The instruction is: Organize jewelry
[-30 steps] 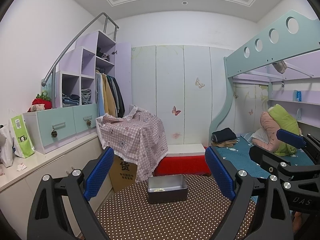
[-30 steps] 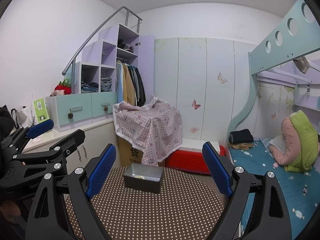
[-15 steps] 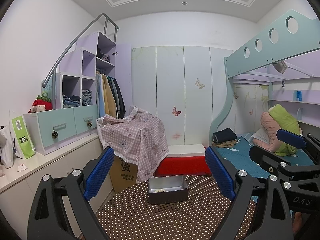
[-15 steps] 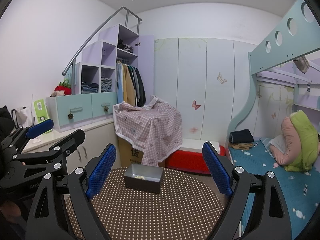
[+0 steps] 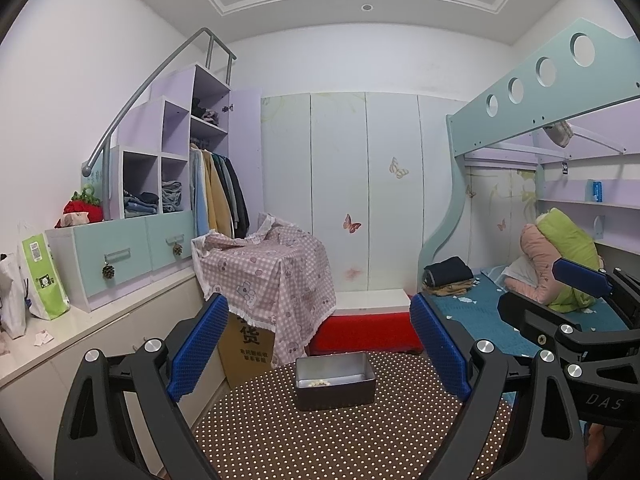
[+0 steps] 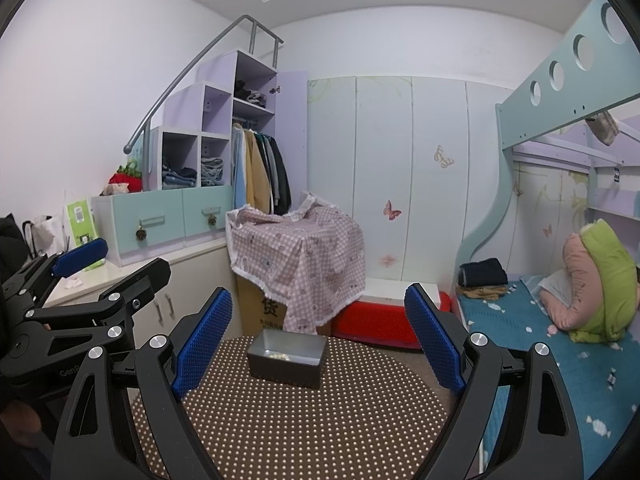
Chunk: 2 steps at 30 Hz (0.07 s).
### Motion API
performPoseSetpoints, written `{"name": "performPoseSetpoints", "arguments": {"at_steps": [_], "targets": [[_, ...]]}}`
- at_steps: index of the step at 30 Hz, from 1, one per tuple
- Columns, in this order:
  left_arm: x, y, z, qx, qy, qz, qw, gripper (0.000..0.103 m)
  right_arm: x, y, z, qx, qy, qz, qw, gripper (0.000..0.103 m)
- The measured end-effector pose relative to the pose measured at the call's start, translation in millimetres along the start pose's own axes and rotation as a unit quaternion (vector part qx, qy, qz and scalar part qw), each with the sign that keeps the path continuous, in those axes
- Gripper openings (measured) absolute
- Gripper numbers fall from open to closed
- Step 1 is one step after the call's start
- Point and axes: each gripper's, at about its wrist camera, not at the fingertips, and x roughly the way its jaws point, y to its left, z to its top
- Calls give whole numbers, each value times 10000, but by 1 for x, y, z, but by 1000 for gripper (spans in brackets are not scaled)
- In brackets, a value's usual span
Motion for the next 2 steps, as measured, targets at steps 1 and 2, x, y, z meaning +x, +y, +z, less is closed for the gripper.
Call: {"name": "performPoseSetpoints", "arguments": {"at_steps": [1,2], "targets": [[0,0,0,2,3,-1,10000,89,0,0,0,3,4,3,10000,85],[0,0,0,2,5,3,10000,89,1,1,0,8,10,6,10000,85]]}}
